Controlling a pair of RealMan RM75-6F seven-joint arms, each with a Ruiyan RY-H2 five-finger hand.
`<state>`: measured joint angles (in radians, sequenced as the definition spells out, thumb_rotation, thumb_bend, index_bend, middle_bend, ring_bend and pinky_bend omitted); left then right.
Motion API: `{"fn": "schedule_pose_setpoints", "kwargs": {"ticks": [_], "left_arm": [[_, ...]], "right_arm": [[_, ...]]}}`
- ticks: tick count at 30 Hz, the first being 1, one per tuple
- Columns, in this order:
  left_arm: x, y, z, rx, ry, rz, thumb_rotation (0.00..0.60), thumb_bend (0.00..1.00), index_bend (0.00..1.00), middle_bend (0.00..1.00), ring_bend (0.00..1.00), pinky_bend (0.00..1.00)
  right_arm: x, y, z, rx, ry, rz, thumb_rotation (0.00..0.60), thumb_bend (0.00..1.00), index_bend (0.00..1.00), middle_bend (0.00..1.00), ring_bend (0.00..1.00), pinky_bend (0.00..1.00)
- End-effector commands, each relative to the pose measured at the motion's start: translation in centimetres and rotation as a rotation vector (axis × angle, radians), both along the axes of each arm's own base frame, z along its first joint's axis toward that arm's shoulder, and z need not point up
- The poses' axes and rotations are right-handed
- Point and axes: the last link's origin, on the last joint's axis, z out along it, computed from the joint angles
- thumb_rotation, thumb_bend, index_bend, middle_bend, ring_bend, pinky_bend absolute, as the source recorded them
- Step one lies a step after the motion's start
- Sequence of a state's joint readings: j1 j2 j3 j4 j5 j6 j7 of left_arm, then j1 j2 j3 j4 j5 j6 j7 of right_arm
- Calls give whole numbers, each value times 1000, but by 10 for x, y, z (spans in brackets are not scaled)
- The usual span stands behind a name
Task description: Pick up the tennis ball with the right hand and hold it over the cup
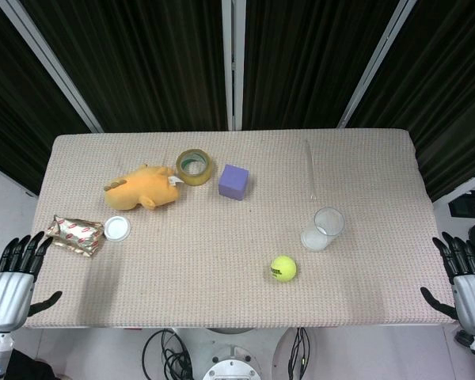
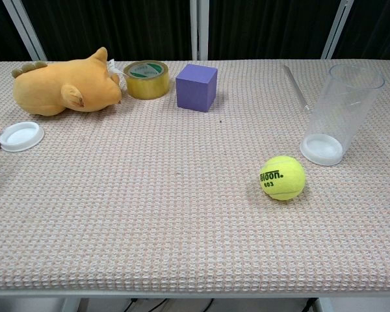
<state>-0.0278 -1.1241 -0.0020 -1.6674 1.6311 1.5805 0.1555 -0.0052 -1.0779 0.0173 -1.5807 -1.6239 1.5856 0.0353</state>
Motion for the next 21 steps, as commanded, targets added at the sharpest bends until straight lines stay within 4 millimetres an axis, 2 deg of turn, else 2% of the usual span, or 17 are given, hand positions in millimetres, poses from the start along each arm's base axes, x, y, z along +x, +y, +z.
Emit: {"fn": "schedule_pose_setpoints", "kwargs": {"ticks": [1,10,17,21], "left_arm": [[-3,1,-2,-6,-18,5,600,58,0,0,0,0],[-14,2,-9,-13,-32,34,600,59,5,0,0,0],[-12,2,-8,-8,-27,31,600,58,5,0,0,0],[-9,3,-7,-6,-28,20,600,58,5,0,0,0]], "right_arm": [[13,-9,-2,27,27,56,600,150,0,0,0,0],[80,-30,-23,131,123,273,600,149,0,0,0,0],[135,-35,-52,243,220,460,600,150,0,0,0,0],[153,-40,-72,322,274,514,600,150,0,0,0,0]]}}
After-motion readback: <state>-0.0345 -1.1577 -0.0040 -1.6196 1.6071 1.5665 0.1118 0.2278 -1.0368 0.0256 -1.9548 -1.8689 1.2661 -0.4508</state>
